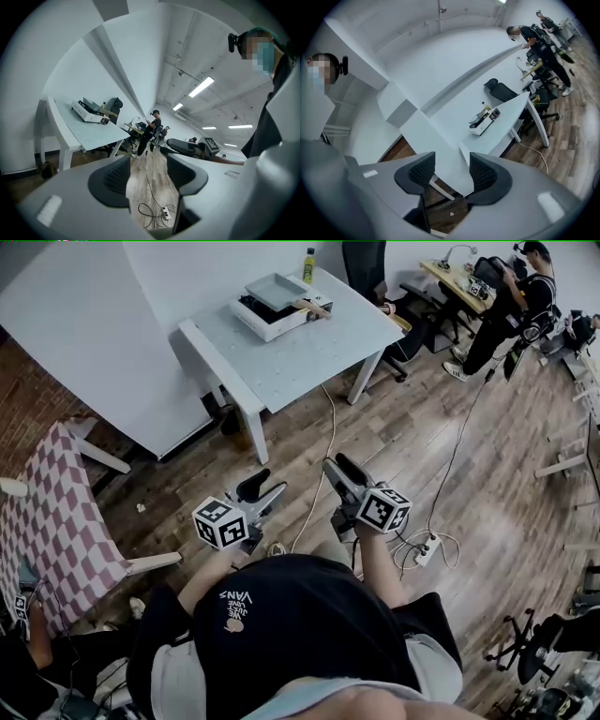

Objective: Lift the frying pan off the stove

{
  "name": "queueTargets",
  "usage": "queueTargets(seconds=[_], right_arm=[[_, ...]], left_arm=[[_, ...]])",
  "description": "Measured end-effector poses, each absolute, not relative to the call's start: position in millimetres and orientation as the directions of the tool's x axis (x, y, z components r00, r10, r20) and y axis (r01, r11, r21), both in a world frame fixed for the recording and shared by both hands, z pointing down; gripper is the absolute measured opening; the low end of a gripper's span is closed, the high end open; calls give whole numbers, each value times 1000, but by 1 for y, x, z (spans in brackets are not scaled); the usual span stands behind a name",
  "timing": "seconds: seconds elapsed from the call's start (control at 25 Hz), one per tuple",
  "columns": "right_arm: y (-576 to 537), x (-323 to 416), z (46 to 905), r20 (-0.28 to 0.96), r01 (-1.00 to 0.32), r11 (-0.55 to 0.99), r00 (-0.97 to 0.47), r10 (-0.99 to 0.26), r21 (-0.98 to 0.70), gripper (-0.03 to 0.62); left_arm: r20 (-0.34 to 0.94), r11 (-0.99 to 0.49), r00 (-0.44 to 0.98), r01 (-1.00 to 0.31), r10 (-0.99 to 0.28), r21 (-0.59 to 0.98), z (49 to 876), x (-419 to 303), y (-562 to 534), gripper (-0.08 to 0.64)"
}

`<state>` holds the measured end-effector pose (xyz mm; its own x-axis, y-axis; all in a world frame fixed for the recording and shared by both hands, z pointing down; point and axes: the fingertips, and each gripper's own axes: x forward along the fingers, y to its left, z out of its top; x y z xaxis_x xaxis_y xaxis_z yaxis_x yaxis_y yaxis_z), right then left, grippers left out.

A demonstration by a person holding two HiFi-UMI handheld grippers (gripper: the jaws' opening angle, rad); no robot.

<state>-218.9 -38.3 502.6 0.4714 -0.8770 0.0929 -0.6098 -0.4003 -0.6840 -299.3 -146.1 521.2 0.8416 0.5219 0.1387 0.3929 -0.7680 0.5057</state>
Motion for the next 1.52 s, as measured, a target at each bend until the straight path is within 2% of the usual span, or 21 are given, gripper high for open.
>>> queueTargets(seconds=[0.4, 1.0, 1.52], right_arm=[[-7, -161, 511, 108, -543, -421, 515, -850, -726, 244], [70, -9, 513, 131, -596, -349, 378, -917, -723, 244], [101, 37, 527, 125, -587, -288, 303, -945, -757, 244]], left_arm=[[143, -724, 790, 452, 597, 521, 522, -239, -117, 233], [129, -781, 871, 348, 474, 518, 513, -93, -27, 233], [149, -813, 923, 226, 355, 536, 522, -54, -9, 233]])
